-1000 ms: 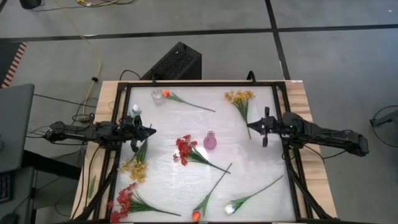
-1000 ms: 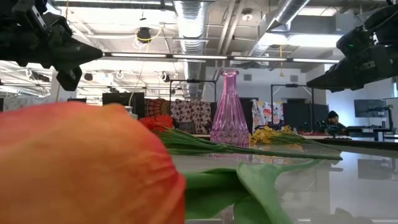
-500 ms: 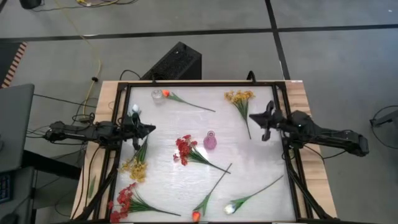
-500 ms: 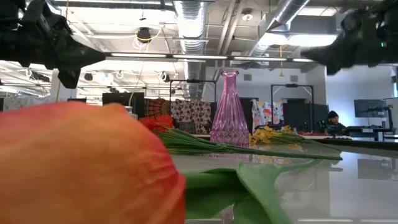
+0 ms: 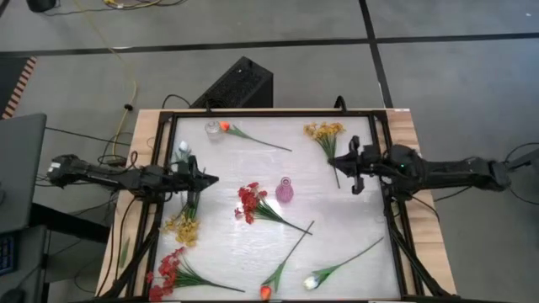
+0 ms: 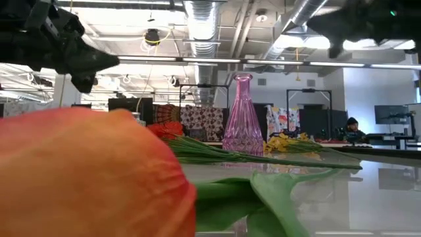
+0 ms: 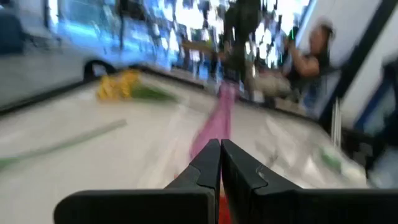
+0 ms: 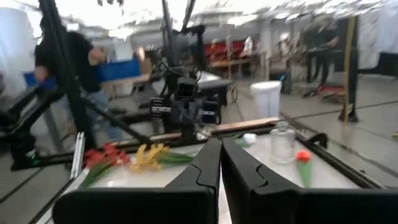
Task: Sort flowers into vase by color
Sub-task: Put the top red flowers into the violet vase
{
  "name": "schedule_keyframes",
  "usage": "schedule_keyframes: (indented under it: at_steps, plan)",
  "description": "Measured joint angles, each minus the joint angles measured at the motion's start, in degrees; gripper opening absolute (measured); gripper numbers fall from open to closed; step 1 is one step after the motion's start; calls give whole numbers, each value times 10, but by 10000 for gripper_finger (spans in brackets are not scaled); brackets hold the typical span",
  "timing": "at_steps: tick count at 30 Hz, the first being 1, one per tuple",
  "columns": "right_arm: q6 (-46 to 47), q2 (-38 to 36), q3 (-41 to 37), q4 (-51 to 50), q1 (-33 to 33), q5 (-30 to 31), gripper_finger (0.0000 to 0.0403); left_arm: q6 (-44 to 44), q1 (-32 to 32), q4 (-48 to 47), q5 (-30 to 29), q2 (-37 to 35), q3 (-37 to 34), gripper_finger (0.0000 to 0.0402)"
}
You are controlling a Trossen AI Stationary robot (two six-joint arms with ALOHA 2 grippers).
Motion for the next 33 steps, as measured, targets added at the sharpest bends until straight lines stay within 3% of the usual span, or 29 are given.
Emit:
schedule_keyframes:
  at_steps: [3,7,10,13,18,22,26,30,33]
  plan:
    - [-9,75,74,-52,16,10,49,15,-13,20,15,62,22,0]
    - [-2,157,184,-217,16,44,57,39,-33,24,13,124,47,0]
    - [44,218,263,-334,16,76,64,60,-44,23,19,152,54,0]
    - [69,277,328,-401,20,63,75,71,-50,22,25,160,54,0]
    - [71,363,414,-435,81,-14,95,71,-51,22,29,160,54,0]
    - [71,428,465,-437,153,-11,107,79,-51,9,41,160,55,0]
    - [92,506,492,-440,205,27,120,91,-51,-1,105,160,55,0]
    - [134,585,513,-445,234,30,147,92,-51,2,163,160,55,1]
    - [157,638,546,-482,240,30,177,93,-53,3,160,160,55,10]
